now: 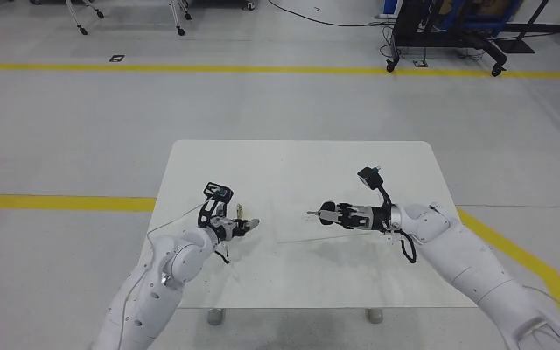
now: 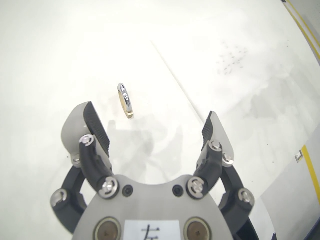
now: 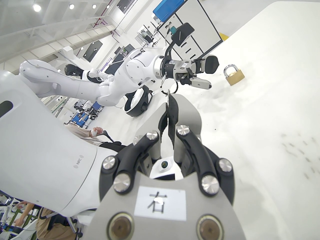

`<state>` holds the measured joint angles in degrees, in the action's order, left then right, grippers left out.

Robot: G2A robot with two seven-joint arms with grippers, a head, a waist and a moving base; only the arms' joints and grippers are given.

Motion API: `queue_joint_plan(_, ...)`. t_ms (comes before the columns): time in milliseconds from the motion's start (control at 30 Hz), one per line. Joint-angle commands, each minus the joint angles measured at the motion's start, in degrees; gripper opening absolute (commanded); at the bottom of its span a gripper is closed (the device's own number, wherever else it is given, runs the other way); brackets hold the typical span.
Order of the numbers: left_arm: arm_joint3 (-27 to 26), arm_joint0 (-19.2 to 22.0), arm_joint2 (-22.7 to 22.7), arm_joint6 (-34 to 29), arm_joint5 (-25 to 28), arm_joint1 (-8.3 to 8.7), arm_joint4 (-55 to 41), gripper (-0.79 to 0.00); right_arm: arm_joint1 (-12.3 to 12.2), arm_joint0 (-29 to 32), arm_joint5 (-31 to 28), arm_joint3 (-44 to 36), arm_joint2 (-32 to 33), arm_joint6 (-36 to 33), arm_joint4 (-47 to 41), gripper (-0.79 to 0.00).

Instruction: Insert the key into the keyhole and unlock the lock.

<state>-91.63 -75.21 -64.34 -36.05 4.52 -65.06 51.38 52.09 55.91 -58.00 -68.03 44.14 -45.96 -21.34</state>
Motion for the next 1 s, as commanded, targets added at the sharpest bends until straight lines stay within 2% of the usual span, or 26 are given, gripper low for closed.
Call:
queue_joint_plan(0,1.29,1.53,1.05,-0.79,-0.22,-0.23,1.02,-0.425,0.0,0.0,0.0,0.0,0.0,0.0,0.0,-0.785)
queue_joint_plan(67,1.76,2.46,1.68,-1.36,-1.02,-0.42,1.8,-0.459,0.0,0.0,0.0,0.0,0.0,0.0,0.0,-0.785)
queue_joint_plan(300,2.49,4.55,4.59,-4.05,-6.13,-1.04,8.57,-0.486,0.0,0.0,0.0,0.0,0.0,0.0,0.0,-0.785)
queue_joint_plan(400,2.92,4.78,4.92,-3.84,-6.51,-1.29,8.19,-0.542,0.0,0.0,0.0,0.0,0.0,0.0,0.0,-0.785)
queue_joint_plan(433,3.1,4.8,4.85,-3.62,-6.44,-1.34,7.87,-0.582,0.0,0.0,0.0,0.0,0.0,0.0,0.0,-0.785)
queue_joint_plan(467,3.25,4.81,4.82,-3.68,-6.33,-1.37,7.85,-0.717,0.0,0.0,0.0,0.0,0.0,0.0,0.0,-0.785)
queue_joint_plan(500,3.36,4.83,4.79,-3.77,-6.61,-1.37,8.46,-0.785,0.0,0.0,0.0,0.0,0.0,0.0,0.0,-0.785)
queue_joint_plan(733,3.14,4.52,6.07,-4.94,-8.97,-1.63,13.38,-0.785,0.0,0.0,0.0,0.0,0.0,0.0,0.0,-0.785)
queue_joint_plan(867,2.7,3.8,4.9,-2.6,-6.54,-1.73,9.66,-0.785,0.0,0.0,0.0,0.0,0.0,0.0,0.0,-0.785)
queue_joint_plan(967,2.1,3.03,3.65,-1.05,-2.61,-1.57,6.61,-0.785,0.0,0.0,0.0,0.0,0.0,0.0,0.0,-0.785)
